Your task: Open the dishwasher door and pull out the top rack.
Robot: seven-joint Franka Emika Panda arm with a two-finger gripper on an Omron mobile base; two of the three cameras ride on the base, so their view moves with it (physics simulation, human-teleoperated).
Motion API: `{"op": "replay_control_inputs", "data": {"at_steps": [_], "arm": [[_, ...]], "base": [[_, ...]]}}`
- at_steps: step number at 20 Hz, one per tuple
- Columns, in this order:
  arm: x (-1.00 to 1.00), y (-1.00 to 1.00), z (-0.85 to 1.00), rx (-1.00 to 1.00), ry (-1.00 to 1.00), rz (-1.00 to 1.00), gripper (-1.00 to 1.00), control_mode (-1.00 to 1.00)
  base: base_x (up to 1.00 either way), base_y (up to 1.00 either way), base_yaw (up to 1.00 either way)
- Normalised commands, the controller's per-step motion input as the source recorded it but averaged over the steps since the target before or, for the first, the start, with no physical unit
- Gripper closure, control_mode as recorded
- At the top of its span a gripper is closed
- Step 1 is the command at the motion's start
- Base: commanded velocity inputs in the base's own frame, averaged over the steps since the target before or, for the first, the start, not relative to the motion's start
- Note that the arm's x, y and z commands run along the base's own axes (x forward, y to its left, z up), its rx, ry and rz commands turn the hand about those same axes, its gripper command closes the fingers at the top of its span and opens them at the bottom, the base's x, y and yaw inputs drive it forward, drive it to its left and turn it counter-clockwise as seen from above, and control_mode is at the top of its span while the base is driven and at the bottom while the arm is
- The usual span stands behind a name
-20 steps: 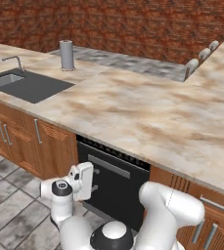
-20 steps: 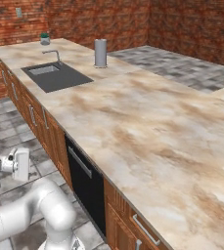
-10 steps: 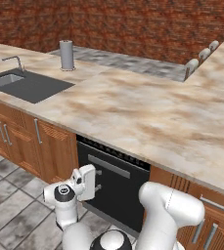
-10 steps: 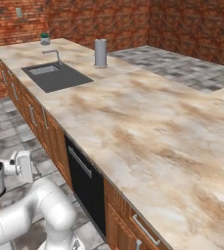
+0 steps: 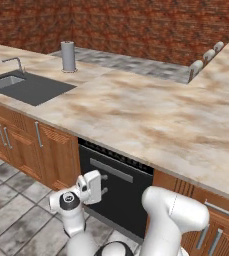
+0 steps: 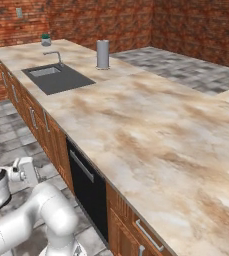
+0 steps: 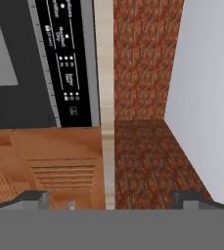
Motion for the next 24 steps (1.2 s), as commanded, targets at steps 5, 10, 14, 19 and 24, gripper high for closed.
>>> {"op": "replay_control_inputs", "data": {"at_steps": [5,10,14,19,24], "arm": [[0.07,-0.19,-0.02,-0.02,-0.04,0.00,-1.00,-1.00],[0.15,-0.15,0.00,-0.02,-0.02,0.00,-1.00,-1.00],[0.16,-0.11,-0.01,-0.02,0.00,0.00,-1.00,-1.00],[0.13,-0.09,-0.05,-0.02,0.00,0.00,-1.00,-1.00],[0.12,-0.06,-0.11,-0.02,0.00,0.00,-1.00,-1.00]], "base": [[0.00,0.00,0.00],[0.00,0.00,0.00],[0.00,0.00,0.00],[0.00,0.00,0.00],[0.00,0.00,0.00]]}}
